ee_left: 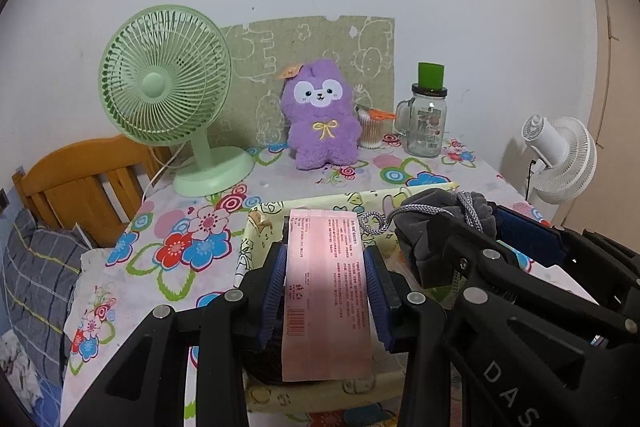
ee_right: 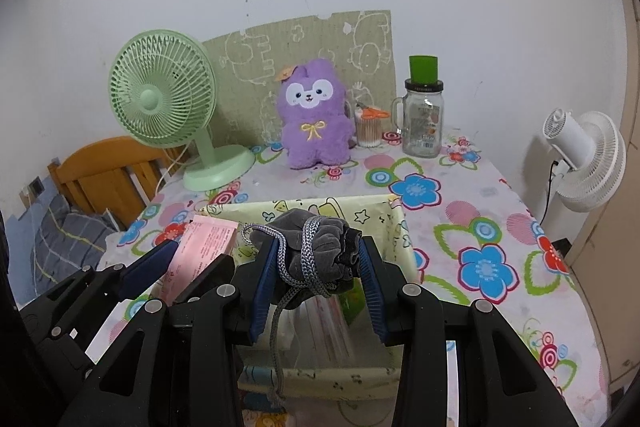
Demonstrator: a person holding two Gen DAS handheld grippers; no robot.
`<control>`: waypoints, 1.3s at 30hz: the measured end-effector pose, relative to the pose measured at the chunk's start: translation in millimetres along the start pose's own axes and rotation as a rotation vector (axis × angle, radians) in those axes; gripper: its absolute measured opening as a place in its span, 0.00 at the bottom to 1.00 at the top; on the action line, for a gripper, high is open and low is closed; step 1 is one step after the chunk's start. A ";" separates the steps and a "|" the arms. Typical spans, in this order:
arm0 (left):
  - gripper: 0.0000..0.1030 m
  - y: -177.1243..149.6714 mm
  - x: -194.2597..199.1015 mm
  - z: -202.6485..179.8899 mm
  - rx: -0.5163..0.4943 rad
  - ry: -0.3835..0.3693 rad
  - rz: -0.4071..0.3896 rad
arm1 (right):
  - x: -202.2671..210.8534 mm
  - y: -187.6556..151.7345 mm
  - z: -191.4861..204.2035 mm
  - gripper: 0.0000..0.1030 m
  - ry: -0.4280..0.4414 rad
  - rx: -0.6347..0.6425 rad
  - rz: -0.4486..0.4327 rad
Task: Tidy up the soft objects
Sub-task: 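Lift the pink packet with the left tool while the right tool carries the grey pouch over the basket, then drop the pink packet into the basket with the left tool while the right tool releases the pouch in, then withdraw both open tools back from the basket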
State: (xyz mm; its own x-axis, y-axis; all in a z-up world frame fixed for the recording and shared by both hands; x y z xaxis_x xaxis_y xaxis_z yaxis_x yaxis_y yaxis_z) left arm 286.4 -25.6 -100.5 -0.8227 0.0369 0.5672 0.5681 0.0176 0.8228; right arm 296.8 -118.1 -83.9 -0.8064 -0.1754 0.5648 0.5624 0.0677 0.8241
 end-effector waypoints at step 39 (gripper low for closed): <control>0.89 -13.4 10.0 -2.6 -0.022 0.014 0.013 | 1.4 -14.2 -5.6 0.89 -0.038 0.012 0.039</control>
State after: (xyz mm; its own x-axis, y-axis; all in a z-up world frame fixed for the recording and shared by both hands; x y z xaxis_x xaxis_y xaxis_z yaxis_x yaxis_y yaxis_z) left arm 270.5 -28.1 -105.8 -0.8153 0.0225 0.5786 0.5787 -0.0044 0.8155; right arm 288.7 -124.8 -95.0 -0.7903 -0.1352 0.5976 0.5916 0.0854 0.8017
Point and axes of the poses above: each gripper's, at about its wrist camera, not at the fingertips, and x roughly against the way its jaws point, z to its left, y to its top, the point moved 7 cm from there along -x, roughly the way its jaws point, and after that the axes turned 6 degrees about x, right-handed, at the moved point
